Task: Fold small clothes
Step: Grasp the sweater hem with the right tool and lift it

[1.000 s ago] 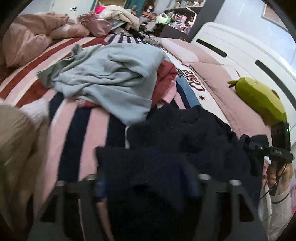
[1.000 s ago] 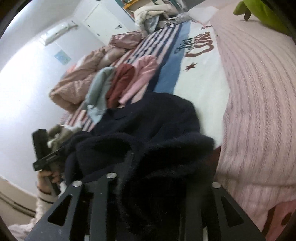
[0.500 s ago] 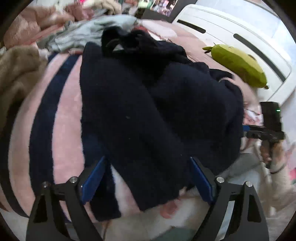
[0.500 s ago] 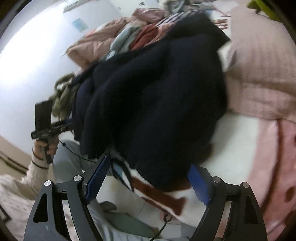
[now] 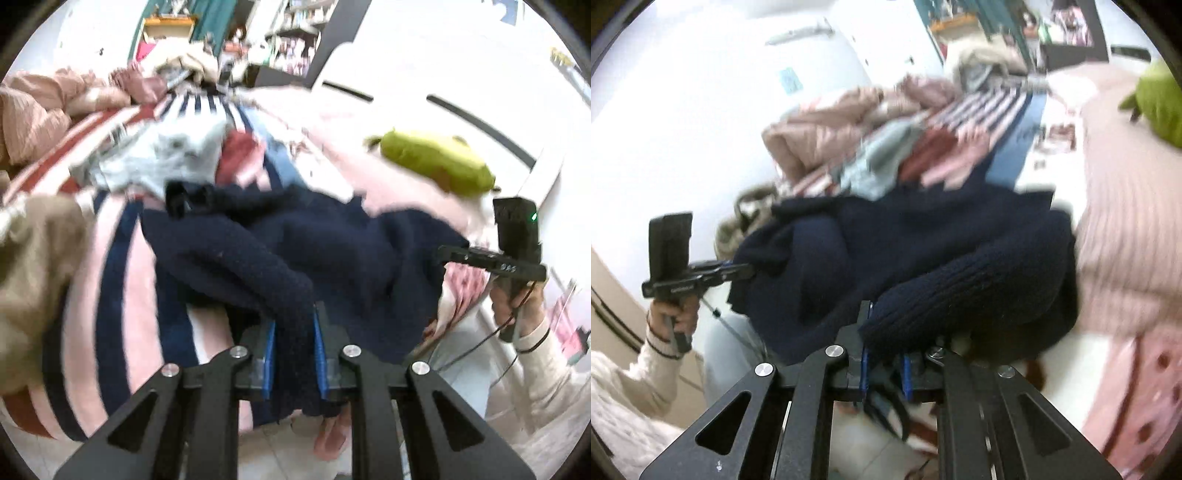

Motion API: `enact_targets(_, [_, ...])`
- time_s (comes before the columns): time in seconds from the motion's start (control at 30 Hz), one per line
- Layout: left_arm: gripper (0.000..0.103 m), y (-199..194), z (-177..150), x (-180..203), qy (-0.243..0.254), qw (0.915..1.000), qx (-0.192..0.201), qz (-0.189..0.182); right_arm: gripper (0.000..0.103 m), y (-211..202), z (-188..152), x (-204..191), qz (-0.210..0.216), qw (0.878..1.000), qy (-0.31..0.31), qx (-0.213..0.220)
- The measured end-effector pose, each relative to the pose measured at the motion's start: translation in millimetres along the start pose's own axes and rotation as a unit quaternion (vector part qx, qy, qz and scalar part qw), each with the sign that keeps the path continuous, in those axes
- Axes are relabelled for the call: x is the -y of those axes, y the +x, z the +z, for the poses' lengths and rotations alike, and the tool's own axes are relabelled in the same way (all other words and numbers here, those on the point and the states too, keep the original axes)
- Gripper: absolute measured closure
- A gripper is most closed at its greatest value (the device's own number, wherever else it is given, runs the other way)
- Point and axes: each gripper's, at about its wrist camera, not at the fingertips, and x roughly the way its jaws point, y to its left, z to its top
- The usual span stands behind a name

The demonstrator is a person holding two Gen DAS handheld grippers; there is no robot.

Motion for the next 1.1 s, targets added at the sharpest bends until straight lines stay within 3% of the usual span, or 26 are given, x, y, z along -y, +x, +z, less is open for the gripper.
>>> enact_targets(0.17, [0.088, -18, 53, -4, -0.005, 0.9978, 0.066, 0.004, 0.096, 7, 51, 10, -0.026, 0.999, -0.006, 0.025])
enact_targets(0.27, [0.088, -14, 77, -9, 0.005, 0.9968, 0.080, 0.009, 0.097, 17, 67, 12, -0.035, 0.999, -0.008, 0.032])
enact_targets(0.37, [0.088, -3, 107, -19, 0.010, 0.9954, 0.088, 0.037, 0.097, 31, 89, 17, -0.083, 0.996, -0.012, 0.038])
enact_targets(0.47, [0.088, 22, 139, -43, -0.017, 0.9943, 0.086, 0.060, 0.097, 51, 117, 36, -0.111, 0.993, 0.004, 0.031])
enact_targets(0.57, [0.084, 70, 164, -73, -0.025, 0.9927, 0.049, 0.107, 0.097, 74, 140, 60, -0.147, 0.989, 0.019, 0.023])
enact_targets(0.67, [0.073, 109, 174, -99, -0.043, 0.9910, 0.031, 0.123, 0.097, 96, 154, 88, -0.185, 0.982, 0.034, 0.013])
enact_targets(0.73, [0.033, 122, 174, -112, -0.057, 0.9887, 0.026, 0.136, 0.096, 108, 160, 103, -0.210, 0.977, 0.037, 0.009])
enact_targets(0.77, [0.030, 123, 173, -115, -0.062, 0.9875, 0.030, 0.142, 0.087, 111, 161, 108, -0.222, 0.975, 0.031, 0.004])
enact_targets(0.8, [0.029, 120, 167, -115, -0.062, 0.9883, 0.031, 0.136, 0.068, 111, 160, 112, -0.221, 0.975, 0.028, -0.005])
enact_targets(0.87, [0.028, 115, 152, -113, -0.049, 0.9933, 0.013, 0.104, 0.047, 96, 149, 116, -0.192, 0.981, 0.041, -0.005])
enact_targets(0.97, [0.026, 102, 114, -104, -0.032, 0.9969, -0.024, 0.067, 0.046, 67, 117, 111, -0.161, 0.985, 0.051, -0.015])
enact_targets(1.1, [0.026, 93, 69, -100, -0.039, 0.9969, -0.051, 0.045, 0.038, 50, 64, 94, -0.122, 0.989, 0.043, -0.074])
